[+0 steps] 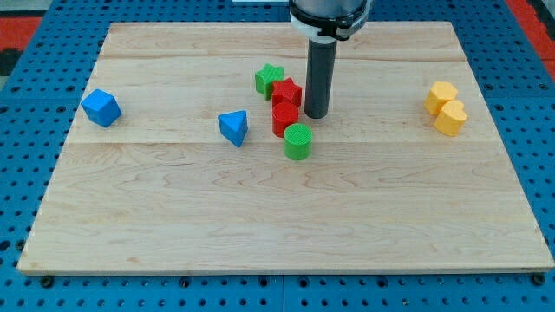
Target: Push red star above the blue triangle
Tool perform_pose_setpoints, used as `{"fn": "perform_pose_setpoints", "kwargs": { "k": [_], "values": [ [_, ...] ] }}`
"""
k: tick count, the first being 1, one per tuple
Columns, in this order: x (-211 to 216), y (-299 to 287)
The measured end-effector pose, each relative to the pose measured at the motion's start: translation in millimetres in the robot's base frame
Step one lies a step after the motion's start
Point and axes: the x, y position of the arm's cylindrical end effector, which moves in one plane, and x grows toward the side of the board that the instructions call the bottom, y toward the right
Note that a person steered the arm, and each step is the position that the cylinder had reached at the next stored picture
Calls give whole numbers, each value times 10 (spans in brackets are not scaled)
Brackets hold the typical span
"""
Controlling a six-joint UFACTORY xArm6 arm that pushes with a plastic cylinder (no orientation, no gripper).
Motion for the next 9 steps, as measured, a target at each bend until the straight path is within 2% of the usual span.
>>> {"fn": "perform_pose_setpoints", "kwargs": {
  "k": [3, 5, 6, 7, 8, 9],
  "values": [
    [-313, 103],
    [-214, -491],
    [-390, -405],
    [-397, -784],
    [-170, -1294],
    [-106, -1331]
  ]
}}
